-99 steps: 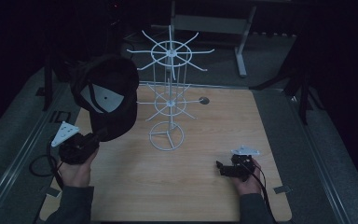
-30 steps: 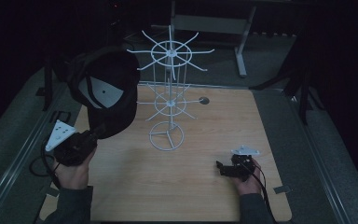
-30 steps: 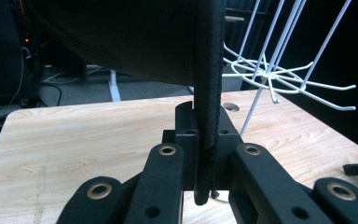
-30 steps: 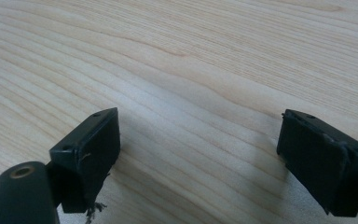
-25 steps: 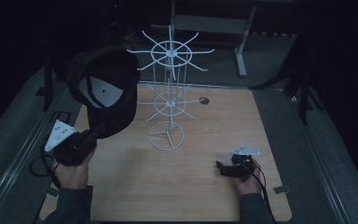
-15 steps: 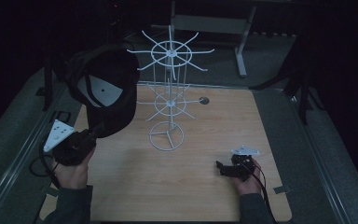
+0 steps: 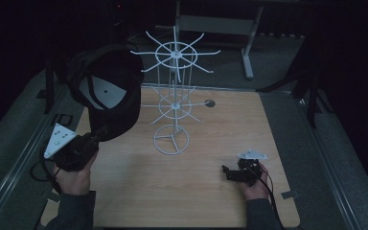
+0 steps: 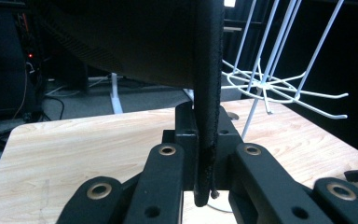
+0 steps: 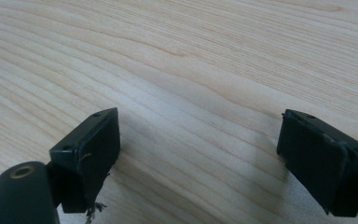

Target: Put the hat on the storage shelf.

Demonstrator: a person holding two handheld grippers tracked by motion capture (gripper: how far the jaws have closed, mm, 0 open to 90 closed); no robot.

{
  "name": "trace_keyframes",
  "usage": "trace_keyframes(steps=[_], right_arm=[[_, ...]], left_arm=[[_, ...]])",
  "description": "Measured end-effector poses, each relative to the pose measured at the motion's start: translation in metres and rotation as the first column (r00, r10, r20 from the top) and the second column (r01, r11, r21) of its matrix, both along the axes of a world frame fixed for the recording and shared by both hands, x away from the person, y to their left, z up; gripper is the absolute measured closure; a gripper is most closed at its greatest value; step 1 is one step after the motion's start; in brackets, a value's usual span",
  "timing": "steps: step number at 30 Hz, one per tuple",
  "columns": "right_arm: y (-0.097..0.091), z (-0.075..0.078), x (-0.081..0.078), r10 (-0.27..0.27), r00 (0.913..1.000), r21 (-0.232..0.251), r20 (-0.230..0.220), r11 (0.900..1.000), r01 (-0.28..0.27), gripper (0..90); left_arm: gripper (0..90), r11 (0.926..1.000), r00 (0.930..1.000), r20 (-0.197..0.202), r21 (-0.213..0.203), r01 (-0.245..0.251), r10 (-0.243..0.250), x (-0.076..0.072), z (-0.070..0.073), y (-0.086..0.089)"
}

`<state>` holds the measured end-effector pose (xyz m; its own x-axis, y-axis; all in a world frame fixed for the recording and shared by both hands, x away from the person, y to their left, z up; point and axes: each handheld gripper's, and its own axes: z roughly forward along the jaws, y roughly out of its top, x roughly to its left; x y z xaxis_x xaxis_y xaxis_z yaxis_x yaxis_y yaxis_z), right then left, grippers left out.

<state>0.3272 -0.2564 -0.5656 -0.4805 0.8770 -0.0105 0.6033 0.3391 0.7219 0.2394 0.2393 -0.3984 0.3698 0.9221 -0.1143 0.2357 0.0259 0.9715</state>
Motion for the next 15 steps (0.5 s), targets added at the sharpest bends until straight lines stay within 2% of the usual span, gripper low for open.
trace_keyframes(steps=[7,15], right_arm=[[0.0000,0.0000,0.0000,0.000,1.0000,0.000,0.000,1.0000,0.000,12.9],[0.0000,0.0000,0.0000,0.000,1.0000,0.000,0.000,1.0000,0.000,12.9]], left_arm=[[86.0,0.9996,0.9999,0.011,0.028,-0.006,0.006,-0.0007,0.0008,-0.0047],[86.0,0.9993,0.9999,0.014,0.038,0.000,0.000,-0.0012,0.0005,-0.0079]])
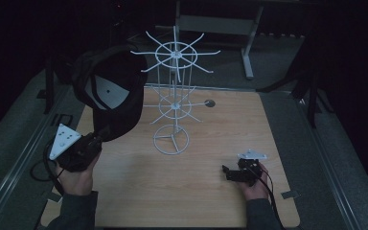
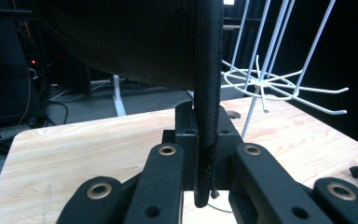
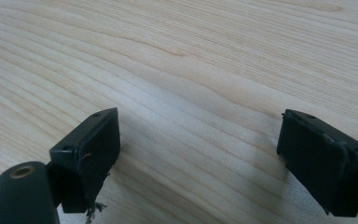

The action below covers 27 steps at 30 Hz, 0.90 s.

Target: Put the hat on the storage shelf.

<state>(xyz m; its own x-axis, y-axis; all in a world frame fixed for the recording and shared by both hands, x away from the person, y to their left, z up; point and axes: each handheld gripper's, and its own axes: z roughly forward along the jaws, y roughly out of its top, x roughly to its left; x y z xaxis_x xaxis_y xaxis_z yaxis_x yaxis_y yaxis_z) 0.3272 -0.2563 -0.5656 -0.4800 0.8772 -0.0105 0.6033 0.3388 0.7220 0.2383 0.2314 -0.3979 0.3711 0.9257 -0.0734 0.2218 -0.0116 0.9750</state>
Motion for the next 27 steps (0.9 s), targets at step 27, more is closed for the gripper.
trace_keyframes(steps=[27], right_arm=[[-0.0001,-0.0001,0.0003,0.002,1.0000,-0.001,0.002,1.0000,-0.002,12.9]], left_arm=[[85.9,0.9986,0.9996,0.008,0.045,-0.029,0.029,0.0031,0.0001,-0.0091]])
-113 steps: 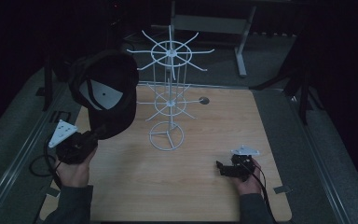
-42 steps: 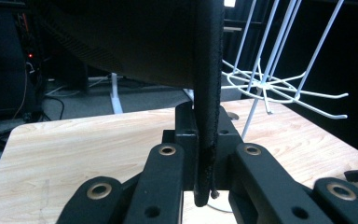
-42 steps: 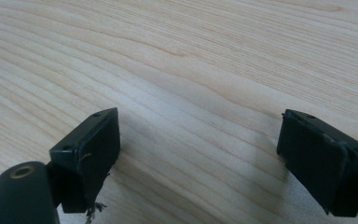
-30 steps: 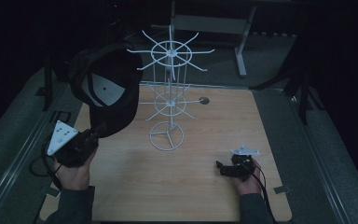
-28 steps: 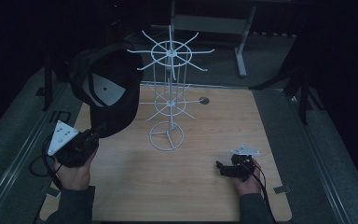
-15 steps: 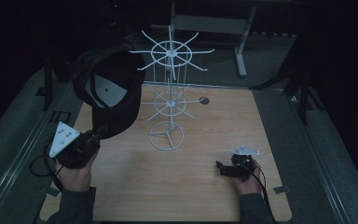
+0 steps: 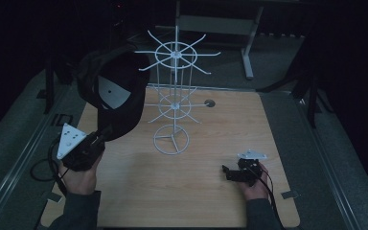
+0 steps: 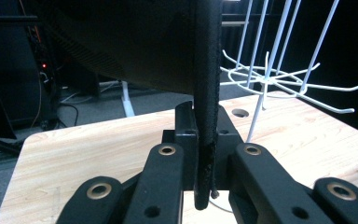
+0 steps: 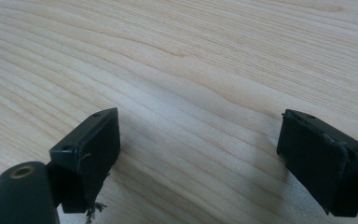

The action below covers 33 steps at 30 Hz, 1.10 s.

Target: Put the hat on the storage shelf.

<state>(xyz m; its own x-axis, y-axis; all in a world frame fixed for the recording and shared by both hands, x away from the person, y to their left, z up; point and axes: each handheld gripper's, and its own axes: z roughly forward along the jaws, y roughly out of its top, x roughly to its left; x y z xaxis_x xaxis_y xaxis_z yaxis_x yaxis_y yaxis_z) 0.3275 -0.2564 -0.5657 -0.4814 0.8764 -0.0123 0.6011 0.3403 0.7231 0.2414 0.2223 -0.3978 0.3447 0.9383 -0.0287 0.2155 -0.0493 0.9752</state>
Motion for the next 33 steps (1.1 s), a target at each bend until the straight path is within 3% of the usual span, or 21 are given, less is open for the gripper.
trace_keyframes(steps=[19,33], right_arm=[[0.000,0.000,0.000,0.000,1.0000,0.000,0.000,1.0000,0.000,12.9],[0.000,0.000,0.000,0.000,1.0000,0.000,0.000,1.0000,0.000,12.9]], left_arm=[[85.7,0.9982,0.9996,0.017,0.057,0.021,-0.022,0.003,0.000,-0.018],[85.1,0.9924,0.9966,-0.022,0.093,0.081,-0.079,0.008,-0.005,-0.028]])
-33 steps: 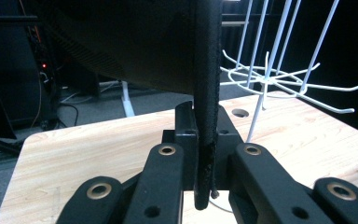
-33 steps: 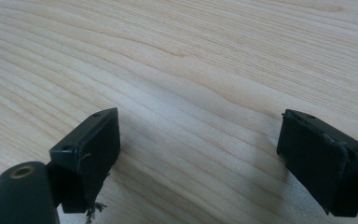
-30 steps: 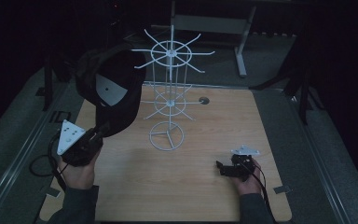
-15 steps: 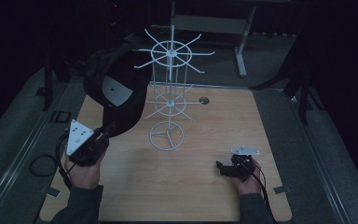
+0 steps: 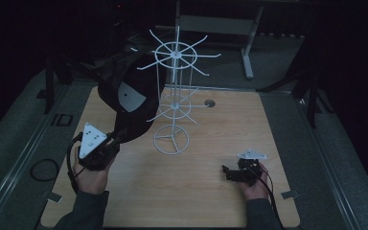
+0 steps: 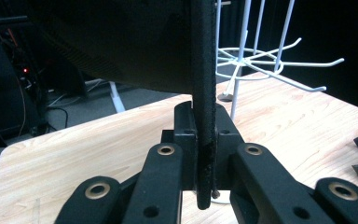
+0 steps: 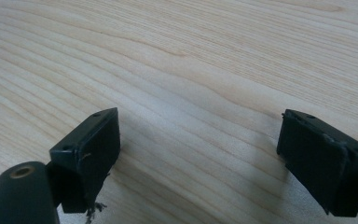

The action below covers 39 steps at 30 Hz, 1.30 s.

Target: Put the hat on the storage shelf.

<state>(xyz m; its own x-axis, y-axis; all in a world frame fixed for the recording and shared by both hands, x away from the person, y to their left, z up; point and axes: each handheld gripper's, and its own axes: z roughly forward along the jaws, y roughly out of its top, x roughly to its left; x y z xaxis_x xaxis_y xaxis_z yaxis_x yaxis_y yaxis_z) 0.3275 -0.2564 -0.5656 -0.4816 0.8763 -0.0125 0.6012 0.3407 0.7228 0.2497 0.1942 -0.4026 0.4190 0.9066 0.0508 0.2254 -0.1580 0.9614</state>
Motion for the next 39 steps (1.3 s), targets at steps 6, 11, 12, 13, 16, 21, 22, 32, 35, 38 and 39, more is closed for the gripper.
trace_keyframes(steps=[6,11,12,13,16,21,22,32,35,38,39], right_arm=[[0.000,0.000,0.000,0.000,1.0000,0.000,0.000,1.0000,0.000,12.9],[0.000,0.000,0.000,0.000,1.0000,-0.001,0.000,1.0000,0.000,12.9],[0.000,0.000,0.000,-0.001,1.0000,0.000,-0.002,1.0000,0.001,12.9],[0.000,0.000,0.000,0.000,1.0000,0.000,-0.001,1.0000,0.000,12.9],[0.000,0.000,0.000,0.000,1.0000,0.000,0.000,1.0000,0.000,12.9],[0.000,0.000,0.000,-0.001,1.0000,0.001,0.000,1.0000,0.001,12.9],[0.000,0.000,0.000,-0.002,1.0000,0.001,-0.002,1.0000,0.002,12.9],[0.000,0.000,0.000,0.000,1.0000,0.001,-0.001,1.0000,0.000,12.9],[0.000,0.000,0.000,-0.001,1.0000,0.001,-0.001,1.0000,0.001,12.9],[0.000,0.000,0.000,-0.002,1.0000,0.002,-0.002,1.0000,0.002,12.9],[0.000,0.000,0.000,-0.002,1.0000,0.001,-0.002,1.0000,0.002,12.9]], left_arm=[[79.1,1.0000,1.0000,-0.006,0.000,-0.004,0.004,0.001,-0.002,0.002],[63.9,0.9993,0.9999,-0.014,-0.038,-0.001,0.001,0.002,-0.002,0.006],[61.1,0.9991,0.9999,-0.017,-0.042,-0.003,0.002,0.002,-0.002,0.007],[58.5,0.9989,0.9998,-0.018,-0.047,-0.002,0.001,0.002,-0.002,0.007],[51.6,0.9982,0.9995,-0.029,-0.060,0.005,-0.007,0.003,-0.002,0.008],[41.2,0.9980,0.9995,-0.031,-0.062,0.009,-0.011,0.003,-0.003,0.008],[39.8,0.9976,0.9995,-0.029,-0.070,0.007,-0.009,0.002,-0.003,0.008],[21.5,0.9931,0.9990,-0.044,-0.117,0.008,-0.013,-0.003,-0.001,0.014],[18.6,0.9920,0.9987,-0.049,-0.126,0.010,-0.016,-0.004,-0.001,0.015],[17.4,0.9911,0.9984,-0.053,-0.132,0.014,-0.021,-0.006,-0.001,0.016],[17.2,0.9907,0.9983,-0.053,-0.135,0.016,-0.023,-0.006,-0.001,0.016]])
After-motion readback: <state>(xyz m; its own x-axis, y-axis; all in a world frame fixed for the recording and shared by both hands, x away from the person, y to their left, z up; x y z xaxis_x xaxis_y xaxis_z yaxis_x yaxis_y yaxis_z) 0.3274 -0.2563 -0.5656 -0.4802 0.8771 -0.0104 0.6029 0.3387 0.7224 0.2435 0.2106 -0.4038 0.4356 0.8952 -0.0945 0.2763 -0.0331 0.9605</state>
